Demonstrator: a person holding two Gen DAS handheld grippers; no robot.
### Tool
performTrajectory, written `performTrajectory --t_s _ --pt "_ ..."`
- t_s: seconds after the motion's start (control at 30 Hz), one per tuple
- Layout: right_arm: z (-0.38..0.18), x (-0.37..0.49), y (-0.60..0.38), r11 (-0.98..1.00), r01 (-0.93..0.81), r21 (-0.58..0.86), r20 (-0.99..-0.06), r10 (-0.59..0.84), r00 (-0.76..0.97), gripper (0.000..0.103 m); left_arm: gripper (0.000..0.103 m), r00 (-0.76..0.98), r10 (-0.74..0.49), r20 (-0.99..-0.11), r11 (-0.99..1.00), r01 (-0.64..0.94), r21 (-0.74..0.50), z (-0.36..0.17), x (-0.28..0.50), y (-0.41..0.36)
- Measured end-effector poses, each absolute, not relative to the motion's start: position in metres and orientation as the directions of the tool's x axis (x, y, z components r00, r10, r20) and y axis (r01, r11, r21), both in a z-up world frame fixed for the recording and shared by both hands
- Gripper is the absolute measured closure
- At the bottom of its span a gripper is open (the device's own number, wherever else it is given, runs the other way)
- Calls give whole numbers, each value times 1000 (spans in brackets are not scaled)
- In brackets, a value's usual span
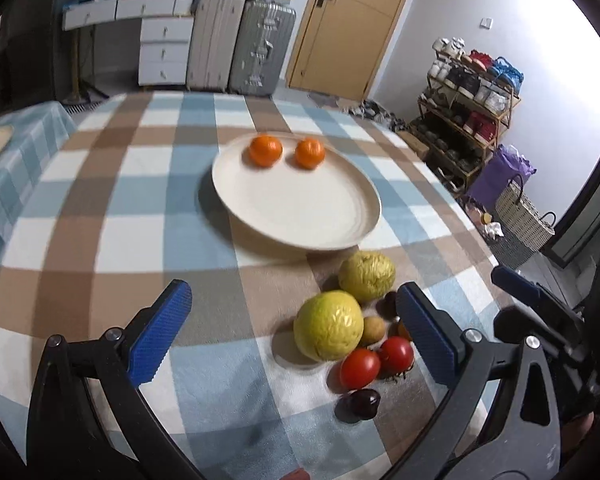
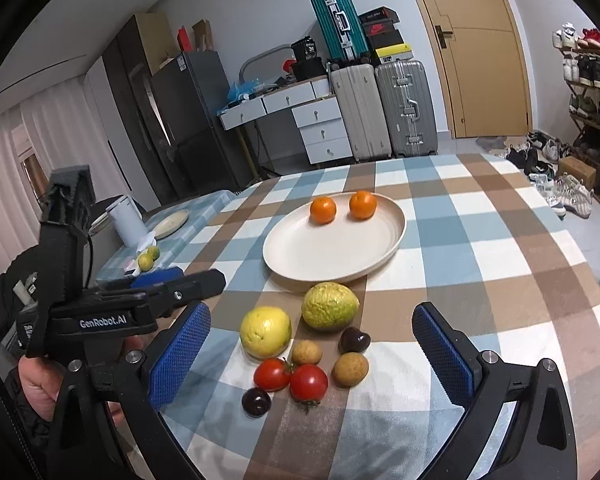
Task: Organize fruits
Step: 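Grasp the large yellow citrus with the left tool while the right tool approaches the green bumpy fruit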
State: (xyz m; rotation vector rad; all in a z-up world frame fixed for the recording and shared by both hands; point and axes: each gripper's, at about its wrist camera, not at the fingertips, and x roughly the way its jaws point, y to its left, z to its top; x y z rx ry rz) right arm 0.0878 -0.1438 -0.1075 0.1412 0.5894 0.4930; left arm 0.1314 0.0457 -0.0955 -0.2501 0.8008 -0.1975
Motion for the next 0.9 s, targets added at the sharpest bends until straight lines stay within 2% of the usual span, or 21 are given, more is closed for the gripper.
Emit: performTrajectory --t_s 0.4,0.6,0.73,0.9 --pt "-128 107 -155 868 -378 323 -531 496 687 0 1 590 -380 -713 916 133 -378 -139 156 34" --pt "-136 115 -156 865 -369 339 -546 500 672 0 4 571 -461 -680 869 134 -477 -148 165 42" --pt "-139 119 -158 863 -364 350 -551 504 665 0 18 553 -493 -671 853 156 -498 -150 170 42" --pt "-142 122 -157 862 -361 355 -556 505 660 0 42 526 -530 -665 835 190 -516 -154 173 40"
